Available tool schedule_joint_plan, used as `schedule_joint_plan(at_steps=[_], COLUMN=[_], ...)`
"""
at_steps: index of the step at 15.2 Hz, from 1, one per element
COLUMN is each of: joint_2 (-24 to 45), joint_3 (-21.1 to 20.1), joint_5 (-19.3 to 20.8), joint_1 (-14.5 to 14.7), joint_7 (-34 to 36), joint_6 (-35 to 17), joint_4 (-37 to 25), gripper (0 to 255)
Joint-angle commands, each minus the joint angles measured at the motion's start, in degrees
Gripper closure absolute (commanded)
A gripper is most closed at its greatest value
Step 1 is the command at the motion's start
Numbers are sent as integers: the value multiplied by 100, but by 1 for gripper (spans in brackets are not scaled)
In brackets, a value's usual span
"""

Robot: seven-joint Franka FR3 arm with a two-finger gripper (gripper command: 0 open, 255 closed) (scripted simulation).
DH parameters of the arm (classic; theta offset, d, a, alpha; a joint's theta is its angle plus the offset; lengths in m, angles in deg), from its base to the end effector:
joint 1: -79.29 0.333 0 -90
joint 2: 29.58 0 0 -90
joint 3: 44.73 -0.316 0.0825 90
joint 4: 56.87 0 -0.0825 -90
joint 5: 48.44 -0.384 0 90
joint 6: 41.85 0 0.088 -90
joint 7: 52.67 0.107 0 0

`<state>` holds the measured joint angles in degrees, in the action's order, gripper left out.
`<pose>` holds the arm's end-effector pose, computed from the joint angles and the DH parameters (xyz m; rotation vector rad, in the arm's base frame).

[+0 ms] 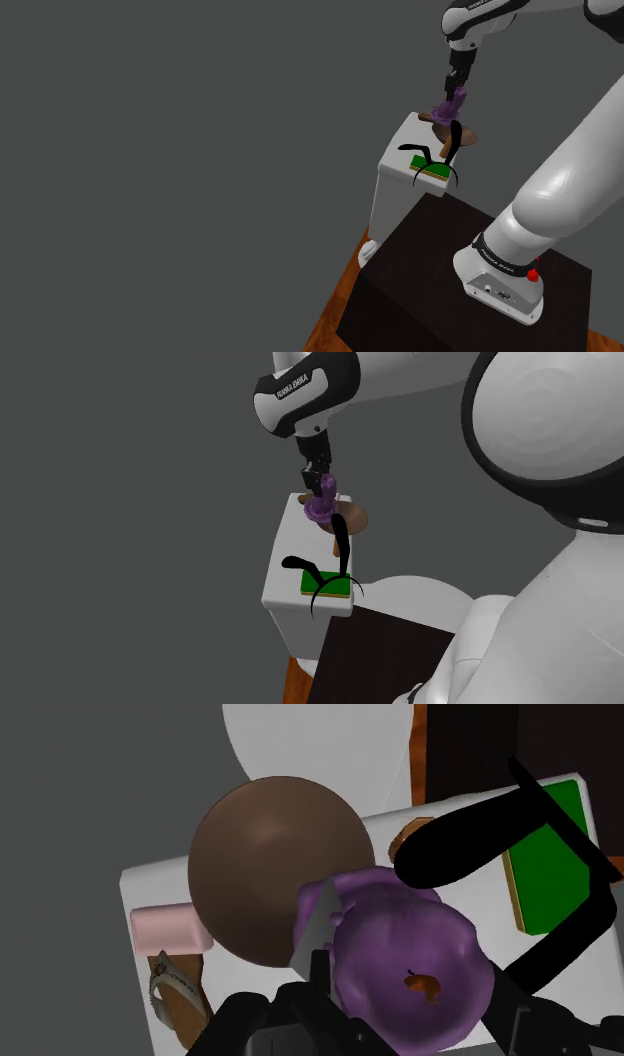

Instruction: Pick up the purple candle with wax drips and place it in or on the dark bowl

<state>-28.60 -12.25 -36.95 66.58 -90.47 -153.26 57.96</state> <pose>0.3784 -0.3985 0.4440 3.0326 -0.0741 -0.2793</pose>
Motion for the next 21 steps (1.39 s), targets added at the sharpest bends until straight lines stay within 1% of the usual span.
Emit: schedule_joint_plan(at_steps=[1, 5, 7, 21], joint_2=[142, 561, 848, 1228], joint_3=[130, 369, 480, 423], joint_5=[-72, -322, -509, -706], joint_1=[-140, -472, -695, -779], joint_7=[-322, -998, -1391, -1382], joint_6=[46, 128, 196, -803], joint_4=[-227, -770, -1134, -452], gripper=[255, 255, 255, 255])
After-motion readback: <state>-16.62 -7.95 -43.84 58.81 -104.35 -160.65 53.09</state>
